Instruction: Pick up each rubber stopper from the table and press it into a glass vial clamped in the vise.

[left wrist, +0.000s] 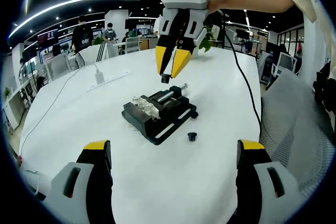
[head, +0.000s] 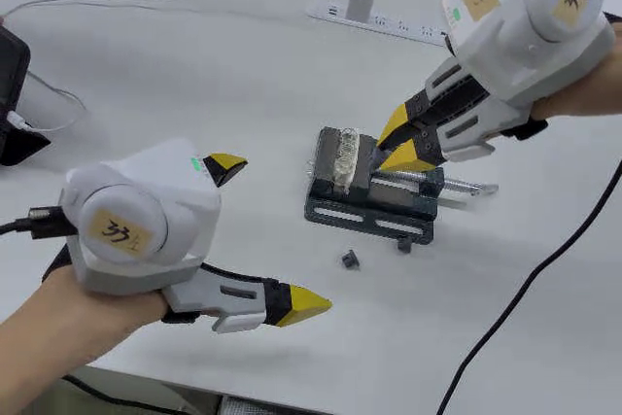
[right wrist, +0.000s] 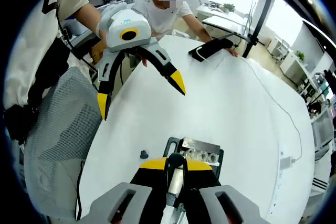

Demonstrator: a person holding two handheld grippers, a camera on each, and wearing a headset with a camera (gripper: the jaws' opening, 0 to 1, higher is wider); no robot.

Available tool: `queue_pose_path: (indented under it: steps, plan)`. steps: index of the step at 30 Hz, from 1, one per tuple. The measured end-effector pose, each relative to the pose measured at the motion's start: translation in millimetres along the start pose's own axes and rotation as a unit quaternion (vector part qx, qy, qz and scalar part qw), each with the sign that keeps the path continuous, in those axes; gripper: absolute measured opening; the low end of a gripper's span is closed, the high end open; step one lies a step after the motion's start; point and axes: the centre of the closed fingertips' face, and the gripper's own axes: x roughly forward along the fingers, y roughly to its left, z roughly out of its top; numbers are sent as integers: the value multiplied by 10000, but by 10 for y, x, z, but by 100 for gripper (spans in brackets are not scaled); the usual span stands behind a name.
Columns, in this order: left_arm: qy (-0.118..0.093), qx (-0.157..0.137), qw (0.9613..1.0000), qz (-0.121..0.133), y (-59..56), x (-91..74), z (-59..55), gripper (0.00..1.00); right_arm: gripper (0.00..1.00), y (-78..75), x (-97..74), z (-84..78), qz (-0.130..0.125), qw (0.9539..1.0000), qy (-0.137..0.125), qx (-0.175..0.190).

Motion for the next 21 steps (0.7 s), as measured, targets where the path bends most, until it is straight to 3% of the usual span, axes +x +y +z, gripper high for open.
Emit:
queue_pose_path:
  steps: [6, 13, 21]
  plan:
    - [40, -6, 10000, -19, 10, 0, -26, 99, 6, -208, 53, -81, 100, 9988, 381, -280]
    - [74, -15, 10000, -38, 14, 30, -53, 99, 6, -364, 86, -118, 156, 9967, 643, -471]
    - [93, -21, 9999, -80, 13, 64, -72, 99, 6, -570, 192, -184, 128, 9914, 1055, -765]
